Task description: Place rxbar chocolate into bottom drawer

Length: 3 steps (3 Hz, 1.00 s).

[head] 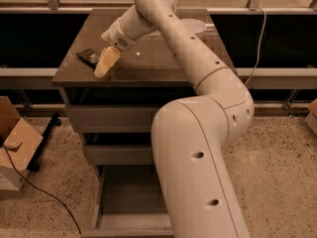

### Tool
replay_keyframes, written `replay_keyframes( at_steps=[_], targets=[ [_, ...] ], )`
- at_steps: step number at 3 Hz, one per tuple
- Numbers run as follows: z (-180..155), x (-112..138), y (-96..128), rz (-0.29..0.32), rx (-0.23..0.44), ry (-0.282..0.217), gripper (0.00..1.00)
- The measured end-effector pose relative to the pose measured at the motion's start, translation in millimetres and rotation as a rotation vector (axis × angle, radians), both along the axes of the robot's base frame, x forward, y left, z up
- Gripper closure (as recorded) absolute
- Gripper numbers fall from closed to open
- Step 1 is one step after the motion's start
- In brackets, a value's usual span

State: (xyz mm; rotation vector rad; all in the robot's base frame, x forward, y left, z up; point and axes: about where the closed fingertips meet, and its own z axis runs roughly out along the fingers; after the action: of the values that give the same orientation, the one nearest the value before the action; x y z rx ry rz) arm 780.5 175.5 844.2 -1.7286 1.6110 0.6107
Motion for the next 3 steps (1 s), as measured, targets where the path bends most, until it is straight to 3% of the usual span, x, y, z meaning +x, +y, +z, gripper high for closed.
replay_keyframes(
  at_steps=[3],
  targets=[
    [-27, 10, 14, 0.007, -0.004, 0.073, 0.00]
  ],
)
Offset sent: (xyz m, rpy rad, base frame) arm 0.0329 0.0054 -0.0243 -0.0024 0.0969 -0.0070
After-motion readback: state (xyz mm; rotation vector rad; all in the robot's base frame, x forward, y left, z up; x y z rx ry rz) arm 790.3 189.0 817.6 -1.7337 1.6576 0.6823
